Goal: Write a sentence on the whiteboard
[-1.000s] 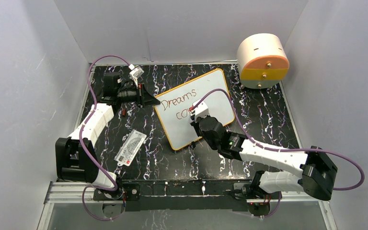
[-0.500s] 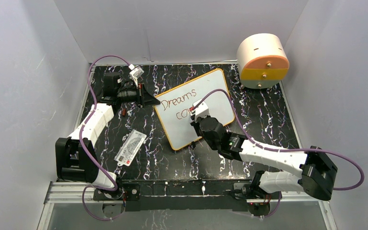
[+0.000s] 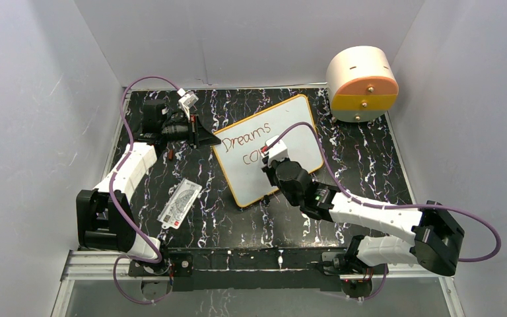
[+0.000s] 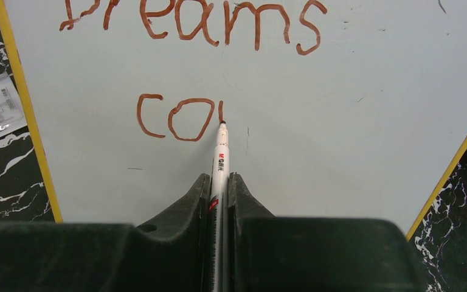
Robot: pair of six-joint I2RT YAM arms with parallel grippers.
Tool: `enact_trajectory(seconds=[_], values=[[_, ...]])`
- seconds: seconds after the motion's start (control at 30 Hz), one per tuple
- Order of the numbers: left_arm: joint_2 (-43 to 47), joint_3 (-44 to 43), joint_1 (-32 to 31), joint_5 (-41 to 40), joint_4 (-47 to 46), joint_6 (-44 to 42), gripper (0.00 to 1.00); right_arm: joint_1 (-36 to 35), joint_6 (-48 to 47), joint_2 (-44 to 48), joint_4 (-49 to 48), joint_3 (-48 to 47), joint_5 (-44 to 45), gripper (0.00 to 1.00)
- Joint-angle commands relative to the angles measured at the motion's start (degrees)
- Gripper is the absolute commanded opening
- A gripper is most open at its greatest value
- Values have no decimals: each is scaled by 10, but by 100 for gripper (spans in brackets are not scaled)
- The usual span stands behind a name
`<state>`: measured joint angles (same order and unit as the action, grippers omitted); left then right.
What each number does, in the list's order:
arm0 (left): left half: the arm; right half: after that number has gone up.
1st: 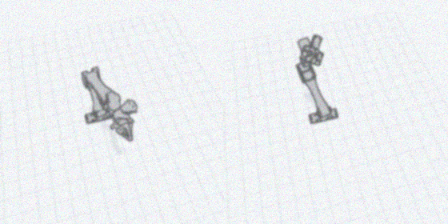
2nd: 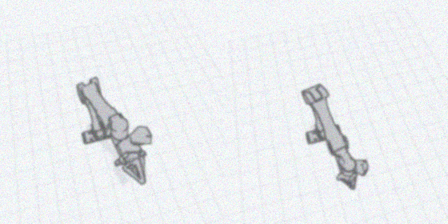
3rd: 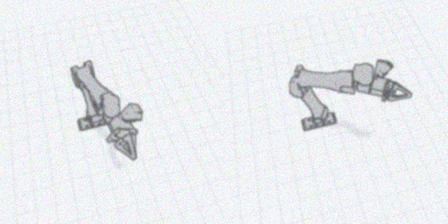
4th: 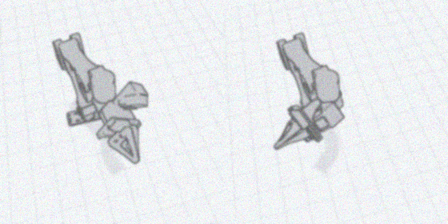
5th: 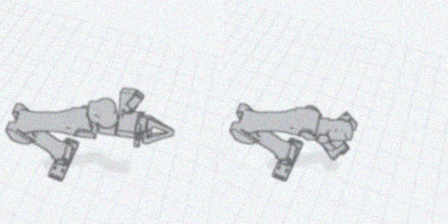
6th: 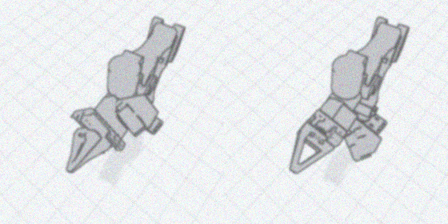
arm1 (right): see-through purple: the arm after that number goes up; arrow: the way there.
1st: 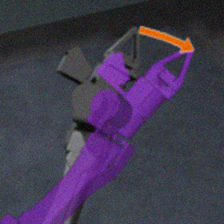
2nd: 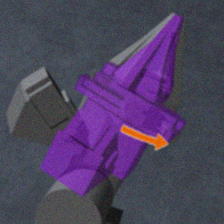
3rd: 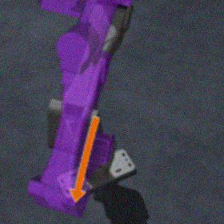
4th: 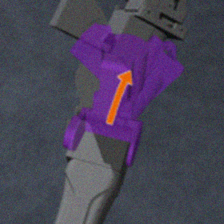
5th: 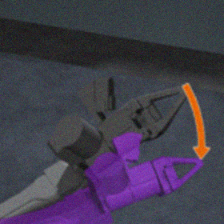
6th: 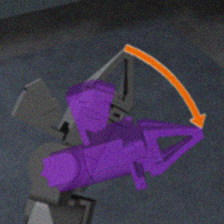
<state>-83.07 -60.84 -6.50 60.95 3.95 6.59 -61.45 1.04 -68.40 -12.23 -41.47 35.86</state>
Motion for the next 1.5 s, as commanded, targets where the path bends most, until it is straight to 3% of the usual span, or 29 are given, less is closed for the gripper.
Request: enact_trajectory(seconds=[0.0, 0.57, 1.47], values=[[-23, 12, -18, -43, 57, -30, 0, 4, -10, -6, -46, -17, 12, 0], [-22, 12, -18, -43, 57, -31, 0, 16, -25, -7, -64, -18, 23, 0], [-22, 11, -18, -47, 60, -32, 0, 22, 40, 26, 37, 14, -1, 0]])
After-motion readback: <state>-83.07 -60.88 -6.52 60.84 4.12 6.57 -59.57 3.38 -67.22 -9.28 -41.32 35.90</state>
